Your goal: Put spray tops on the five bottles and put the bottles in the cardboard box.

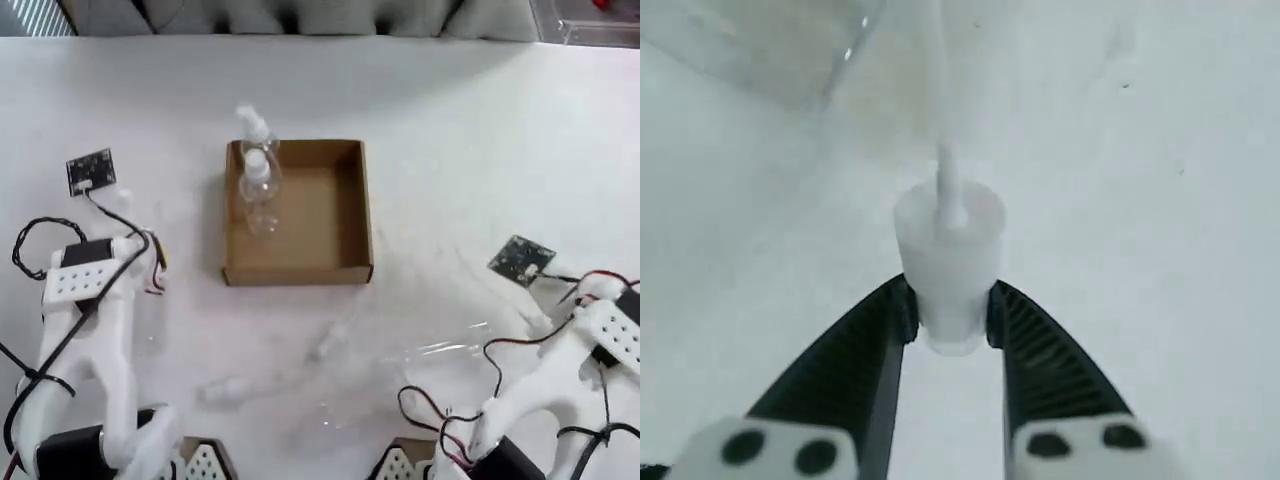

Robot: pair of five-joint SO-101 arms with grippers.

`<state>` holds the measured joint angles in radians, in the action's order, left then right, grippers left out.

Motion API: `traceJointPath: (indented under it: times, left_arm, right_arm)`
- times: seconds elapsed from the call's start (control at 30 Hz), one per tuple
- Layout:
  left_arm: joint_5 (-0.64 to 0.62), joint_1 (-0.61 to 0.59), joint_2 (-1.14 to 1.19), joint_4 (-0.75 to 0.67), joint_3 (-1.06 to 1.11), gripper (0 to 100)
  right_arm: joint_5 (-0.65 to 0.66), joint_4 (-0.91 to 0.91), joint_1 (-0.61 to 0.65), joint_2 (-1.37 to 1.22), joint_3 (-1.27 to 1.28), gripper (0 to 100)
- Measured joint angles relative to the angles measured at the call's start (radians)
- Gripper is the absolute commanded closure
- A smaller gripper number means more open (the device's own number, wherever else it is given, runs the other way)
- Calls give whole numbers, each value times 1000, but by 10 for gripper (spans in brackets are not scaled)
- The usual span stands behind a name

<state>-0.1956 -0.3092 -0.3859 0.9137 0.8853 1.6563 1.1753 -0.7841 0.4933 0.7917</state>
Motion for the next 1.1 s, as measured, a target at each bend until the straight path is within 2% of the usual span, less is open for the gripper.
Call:
traceJointPath:
  times: [0.2,0.37,0.43,0.53,0.77,0.93,1.1]
  left_arm:
    - [0,0,0,0,0,945]
    - [0,0,0,0,0,945]
    - [0,0,0,0,0,945]
    - [0,0,-2,0,8,946]
    - [0,0,-2,0,8,946]
    - [0,0,-2,0,8,946]
    - [0,0,-2,0,8,946]
  right_arm:
    - [3,-218,-14,0,147,952]
    - [3,-264,-37,0,187,761]
    - [3,-278,-51,0,187,722]
    - [3,-293,-68,0,187,761]
    - [3,-298,-147,0,187,991]
    - [-91,-256,-210,0,186,983]
    - [-285,-250,-227,0,186,981]
